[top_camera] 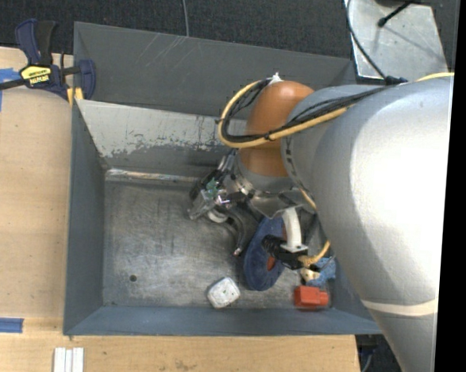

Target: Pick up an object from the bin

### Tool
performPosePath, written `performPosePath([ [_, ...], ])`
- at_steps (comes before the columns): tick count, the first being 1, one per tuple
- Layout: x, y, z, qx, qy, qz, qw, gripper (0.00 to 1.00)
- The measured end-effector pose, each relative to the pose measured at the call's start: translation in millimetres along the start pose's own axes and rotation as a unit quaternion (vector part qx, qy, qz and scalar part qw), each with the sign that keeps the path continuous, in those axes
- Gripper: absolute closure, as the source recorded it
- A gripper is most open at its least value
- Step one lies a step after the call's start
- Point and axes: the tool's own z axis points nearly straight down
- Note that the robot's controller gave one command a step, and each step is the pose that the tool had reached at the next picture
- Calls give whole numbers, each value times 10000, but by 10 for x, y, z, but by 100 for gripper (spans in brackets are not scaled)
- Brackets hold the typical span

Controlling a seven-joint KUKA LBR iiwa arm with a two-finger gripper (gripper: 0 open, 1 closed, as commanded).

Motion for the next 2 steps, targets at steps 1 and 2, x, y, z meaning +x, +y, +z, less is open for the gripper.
performPosePath([
  [1,-1,-2,-4,6,-5,-9,10000,100],
  [2,25,-30,-81,107,-32,-43,9999,100],
])
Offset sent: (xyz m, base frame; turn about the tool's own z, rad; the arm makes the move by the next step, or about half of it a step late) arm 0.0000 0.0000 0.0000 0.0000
